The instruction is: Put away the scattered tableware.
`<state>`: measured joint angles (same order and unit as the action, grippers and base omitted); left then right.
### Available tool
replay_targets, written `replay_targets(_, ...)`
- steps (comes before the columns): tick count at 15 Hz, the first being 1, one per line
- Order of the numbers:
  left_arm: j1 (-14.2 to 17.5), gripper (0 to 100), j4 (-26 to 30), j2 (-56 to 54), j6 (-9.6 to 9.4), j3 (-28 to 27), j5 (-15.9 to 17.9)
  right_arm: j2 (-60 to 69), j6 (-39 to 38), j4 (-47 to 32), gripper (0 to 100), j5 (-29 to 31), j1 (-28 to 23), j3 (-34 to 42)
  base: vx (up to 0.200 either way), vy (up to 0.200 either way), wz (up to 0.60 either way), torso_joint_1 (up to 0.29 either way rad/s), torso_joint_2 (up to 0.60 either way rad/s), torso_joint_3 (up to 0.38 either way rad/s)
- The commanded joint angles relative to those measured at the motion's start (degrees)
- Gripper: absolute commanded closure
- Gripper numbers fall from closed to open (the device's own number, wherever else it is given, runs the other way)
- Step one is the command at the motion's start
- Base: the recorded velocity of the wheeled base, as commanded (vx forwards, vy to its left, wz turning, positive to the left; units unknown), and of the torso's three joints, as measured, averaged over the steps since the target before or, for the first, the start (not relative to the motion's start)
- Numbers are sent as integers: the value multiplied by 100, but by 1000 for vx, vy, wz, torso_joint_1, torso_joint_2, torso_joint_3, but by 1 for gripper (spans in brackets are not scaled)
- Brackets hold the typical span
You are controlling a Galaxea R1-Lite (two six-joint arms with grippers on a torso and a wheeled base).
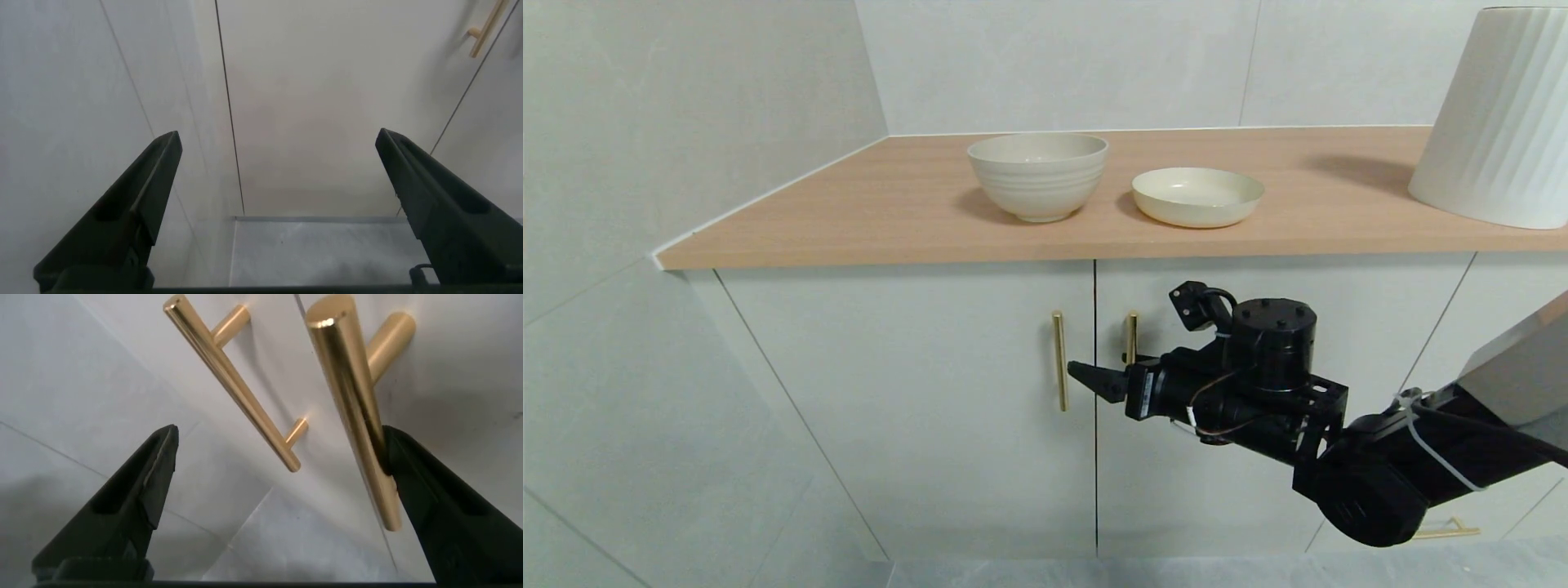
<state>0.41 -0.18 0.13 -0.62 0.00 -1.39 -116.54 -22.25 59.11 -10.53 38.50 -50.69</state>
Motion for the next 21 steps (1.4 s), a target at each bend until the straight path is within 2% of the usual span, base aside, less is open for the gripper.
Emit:
replay_targets(1,2,0,-8,4,1,0,-2,-18,-43,13,0,-10,44,-2,0,0,0,0,0,0)
replay_targets(8,2,0,-8,4,1,0,-2,255,-324,-31,0,-89,211,138,0,0,0,0,0,0)
replay_targets(13,2,0,-8,4,9,0,-2,835,-324,-40,0,-722,228,630,0,0,0,0,0,0)
replay_targets(17,2,0,-8,4,9,0,-2,1424,-324,-40,0,-968,237,1175,0,0,0,0,0,0)
replay_targets(19,2,0,-8,4,9,0,-2,1740,-324,-40,0,-1320,290,1509,0,0,0,0,0,0)
replay_targets(21,2,0,-8,4,1,0,-2,1925,-324,-40,0,-1355,448,1747,0,0,0,0,0,0)
